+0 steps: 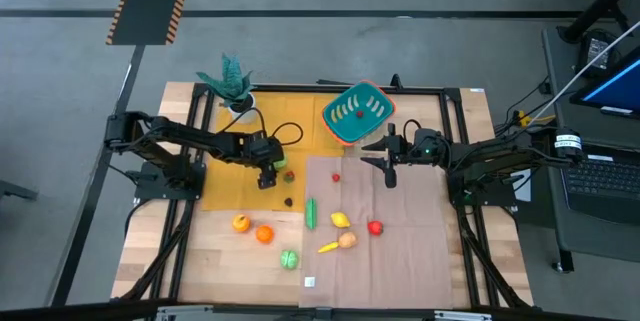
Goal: Pick and placing Produce into tupperware
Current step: Put the starfruit into the basket
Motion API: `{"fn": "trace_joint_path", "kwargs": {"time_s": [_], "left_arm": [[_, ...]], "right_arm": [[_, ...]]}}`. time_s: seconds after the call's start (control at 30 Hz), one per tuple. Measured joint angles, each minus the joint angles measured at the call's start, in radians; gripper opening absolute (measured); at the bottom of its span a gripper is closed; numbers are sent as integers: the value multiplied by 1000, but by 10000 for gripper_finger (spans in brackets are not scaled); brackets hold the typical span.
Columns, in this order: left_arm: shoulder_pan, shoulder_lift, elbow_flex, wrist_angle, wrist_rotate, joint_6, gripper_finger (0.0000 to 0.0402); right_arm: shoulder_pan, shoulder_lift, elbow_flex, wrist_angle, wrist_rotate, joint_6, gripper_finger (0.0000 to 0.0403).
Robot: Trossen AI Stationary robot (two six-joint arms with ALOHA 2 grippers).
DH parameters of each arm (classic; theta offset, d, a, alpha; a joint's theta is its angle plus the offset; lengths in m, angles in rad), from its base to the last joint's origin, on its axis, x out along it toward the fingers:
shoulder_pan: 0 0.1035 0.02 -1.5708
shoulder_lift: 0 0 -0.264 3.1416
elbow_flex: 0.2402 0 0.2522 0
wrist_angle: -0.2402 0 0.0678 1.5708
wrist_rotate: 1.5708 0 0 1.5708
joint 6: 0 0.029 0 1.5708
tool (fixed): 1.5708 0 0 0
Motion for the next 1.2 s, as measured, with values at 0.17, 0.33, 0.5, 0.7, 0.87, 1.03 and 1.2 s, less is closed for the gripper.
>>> {"fn": "trace_joint_path", "kwargs": {"time_s": [0.17,0.33,0.5,0.7,0.87,1.03,1.2], "left_arm": [[0,0,0,-5,0,-1,302],[0,0,0,-6,0,-5,289],[0,0,0,-12,0,-7,244],[1,-1,0,-22,0,-9,191],[1,-1,0,-21,0,-10,170],[1,-1,0,-21,0,-10,138],[1,-1,0,-21,0,-7,127]], "right_arm": [[0,0,0,0,0,0,158],[0,0,0,0,0,1,158],[0,0,0,0,0,1,158],[0,0,0,0,0,1,158],[0,0,0,0,0,1,158],[0,0,0,0,0,2,158],[0,0,0,0,0,2,158]]}}
